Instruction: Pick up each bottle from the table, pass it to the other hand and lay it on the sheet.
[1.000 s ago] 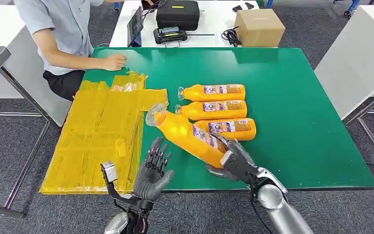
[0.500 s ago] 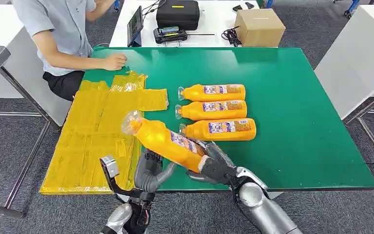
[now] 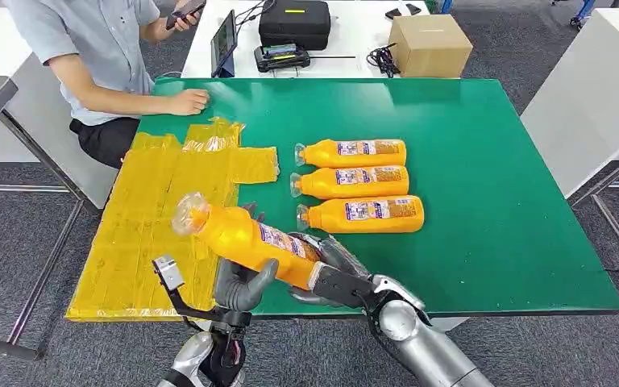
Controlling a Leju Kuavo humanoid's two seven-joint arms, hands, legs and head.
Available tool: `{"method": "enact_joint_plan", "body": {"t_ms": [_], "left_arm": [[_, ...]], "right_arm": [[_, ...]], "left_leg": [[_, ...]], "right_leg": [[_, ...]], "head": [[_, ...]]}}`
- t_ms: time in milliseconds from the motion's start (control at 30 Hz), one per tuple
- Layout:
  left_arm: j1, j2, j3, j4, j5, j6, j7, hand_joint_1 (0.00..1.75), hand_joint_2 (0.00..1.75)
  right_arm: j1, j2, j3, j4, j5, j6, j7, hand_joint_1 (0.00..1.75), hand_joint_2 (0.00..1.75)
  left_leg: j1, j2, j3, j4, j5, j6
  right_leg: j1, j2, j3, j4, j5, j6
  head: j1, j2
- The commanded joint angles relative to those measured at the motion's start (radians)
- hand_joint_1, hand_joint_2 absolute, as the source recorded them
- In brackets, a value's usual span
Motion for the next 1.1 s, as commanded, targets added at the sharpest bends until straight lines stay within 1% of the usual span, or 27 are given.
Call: {"method": "enact_joint_plan", "body": {"t_ms": [33, 67, 100, 133, 167, 400, 600, 633, 667, 733, 800, 833, 867, 900, 933, 967, 1100], "left_arm": [[-0.021, 0.007, 0.015, -0.033, 0.02, 0.003, -0.024, 1.75, 1.75], [-0.019, 0.008, 0.016, -0.038, 0.019, 0.006, -0.025, 1.75, 1.75], [-0.016, 0.011, 0.013, -0.049, 0.019, 0.006, -0.025, 1.75, 1.75], [-0.013, 0.013, 0.011, -0.059, 0.019, 0.007, -0.024, 1.75, 1.75], [-0.012, 0.015, 0.005, -0.065, 0.014, 0.008, -0.027, 1.75, 1.75], [-0.015, 0.024, -0.033, -0.092, -0.086, 0.046, -0.088, 1.75, 1.75], [-0.013, 0.022, -0.036, -0.093, -0.088, 0.048, -0.089, 1.75, 1.75], [-0.015, 0.029, -0.049, -0.099, -0.14, 0.083, -0.108, 1.75, 1.75], [-0.016, 0.029, -0.051, -0.101, -0.148, 0.09, -0.11, 1.75, 1.75], [-0.012, 0.033, -0.052, -0.124, -0.173, 0.115, -0.105, 1.75, 1.75], [-0.007, 0.038, -0.043, -0.143, -0.221, 0.177, -0.083, 1.75, 1.75], [-0.004, 0.041, -0.048, -0.154, -0.337, 0.278, -0.093, 1.75, 1.75], [-0.007, 0.048, -0.056, -0.157, -0.418, 0.335, -0.091, 1.75, 1.75], [-0.026, 0.071, -0.074, -0.134, -0.592, 0.465, -0.095, 1.75, 1.75], [-0.05, 0.098, -0.086, -0.098, -0.767, 0.557, -0.035, 1.75, 1.75], [-0.048, 0.098, -0.066, -0.097, -0.775, 0.549, -0.034, 1.75, 1.75], [-0.047, 0.09, -0.037, -0.083, -0.784, 0.523, -0.047, 1.75, 1.75]], "right_arm": [[-0.05, 0.01, 0.055, 0.102, -0.034, 0.013, -0.008, 1.75, 1.75], [-0.05, 0.009, 0.053, 0.103, -0.037, 0.014, -0.008, 1.75, 1.75], [-0.049, 0.008, 0.048, 0.108, -0.041, 0.015, -0.004, 1.68, 1.75], [-0.049, 0.01, 0.041, 0.119, -0.053, 0.025, 0.005, 0.21, 1.75], [-0.051, 0.009, 0.037, 0.136, -0.062, 0.033, 0.015, 0.0, 1.75], [-0.05, 0.029, 0.023, 0.174, -0.067, 0.014, 0.006, 0.0, 1.75], [-0.044, 0.024, 0.022, 0.175, -0.068, 0.012, 0.0, 0.0, 1.75], [-0.036, 0.028, 0.009, 0.177, -0.065, 0.0, 0.006, 0.0, 1.75], [-0.032, 0.026, 0.008, 0.178, -0.065, 0.001, 0.004, 0.0, 1.75], [0.0, 0.024, -0.021, 0.173, -0.047, -0.034, 0.006, 0.0, 1.75], [0.041, 0.018, -0.066, 0.155, -0.023, -0.08, 0.001, 0.0, 1.75], [0.078, 0.011, -0.109, 0.132, -0.011, -0.111, -0.005, 0.0, 1.75], [0.105, 0.006, -0.14, 0.115, -0.004, -0.123, -0.012, 0.0, 1.75], [0.133, 0.004, -0.178, 0.097, 0.01, -0.153, -0.021, 0.0, 1.75], [0.16, 0.008, -0.225, 0.08, 0.023, -0.173, -0.028, 0.0, 1.75], [0.169, 0.008, -0.243, 0.073, 0.035, -0.171, -0.033, 0.0, 1.75], [0.169, 0.022, -0.265, 0.074, 0.055, -0.155, -0.035, 0.0, 1.75]], "left_leg": [[0.001, 0.002, 0.002, 0.0, -0.001, -0.002], [0.002, 0.003, 0.003, 0.001, -0.002, -0.003], [0.002, 0.002, 0.003, 0.001, -0.002, -0.003], [0.001, 0.001, 0.001, 0.0, -0.001, -0.002], [0.002, 0.002, 0.003, 0.001, -0.002, -0.003], [0.001, 0.001, 0.002, 0.0, -0.001, -0.002], [0.001, 0.0, 0.002, 0.0, -0.001, -0.002], [0.002, 0.001, 0.003, 0.0, -0.001, -0.003], [0.001, 0.001, 0.002, 0.0, -0.001, -0.002], [0.002, 0.001, 0.003, 0.0, -0.001, -0.003], [0.002, -0.001, 0.003, 0.0, -0.001, -0.003], [0.002, -0.002, 0.003, -0.001, -0.001, -0.002], [0.001, -0.002, 0.002, -0.001, 0.0, -0.002], [0.002, -0.004, 0.003, -0.001, -0.001, -0.002], [0.001, -0.004, 0.002, -0.001, 0.0, -0.002], [0.002, -0.005, 0.004, -0.001, -0.001, -0.003], [0.001, 0.0, 0.001, -0.001, -0.001, -0.002]], "right_leg": [[0.001, 0.001, 0.002, 0.0, 0.0, -0.002], [0.002, 0.002, 0.003, 0.0, -0.001, -0.003], [0.002, 0.001, 0.003, 0.0, -0.001, -0.003], [0.001, 0.001, 0.001, 0.0, 0.0, -0.002], [0.002, 0.001, 0.003, 0.0, -0.001, -0.003], [0.001, 0.001, 0.001, 0.0, 0.0, -0.002], [0.001, 0.0, 0.002, -0.001, -0.001, -0.002], [0.002, 0.0, 0.003, -0.001, -0.001, -0.003], [0.002, 0.0, 0.002, -0.001, -0.001, -0.002], [0.002, 0.0, 0.003, -0.001, -0.001, -0.003], [0.002, -0.002, 0.004, -0.001, -0.001, -0.003], [0.002, -0.002, 0.003, -0.002, -0.001, -0.003], [0.001, -0.002, 0.002, -0.001, -0.001, -0.002], [0.002, -0.005, 0.005, -0.002, -0.002, -0.003], [0.001, -0.004, 0.003, -0.002, -0.001, -0.002], [0.002, -0.005, 0.005, -0.002, -0.002, -0.003], [0.001, -0.001, 0.001, -0.001, -0.001, -0.002]], "head": [[0.0, 0.0], [0.0, 0.0], [0.0, 0.0], [0.0, 0.0], [0.0, 0.0], [0.0, 0.0], [0.0, 0.0], [0.001, 0.0], [0.0, 0.0], [0.0, 0.0], [0.0, 0.0], [0.0, 0.0], [0.0, 0.0], [0.0, 0.0], [0.0, 0.0], [0.0, 0.0], [0.0, 0.0]]}}
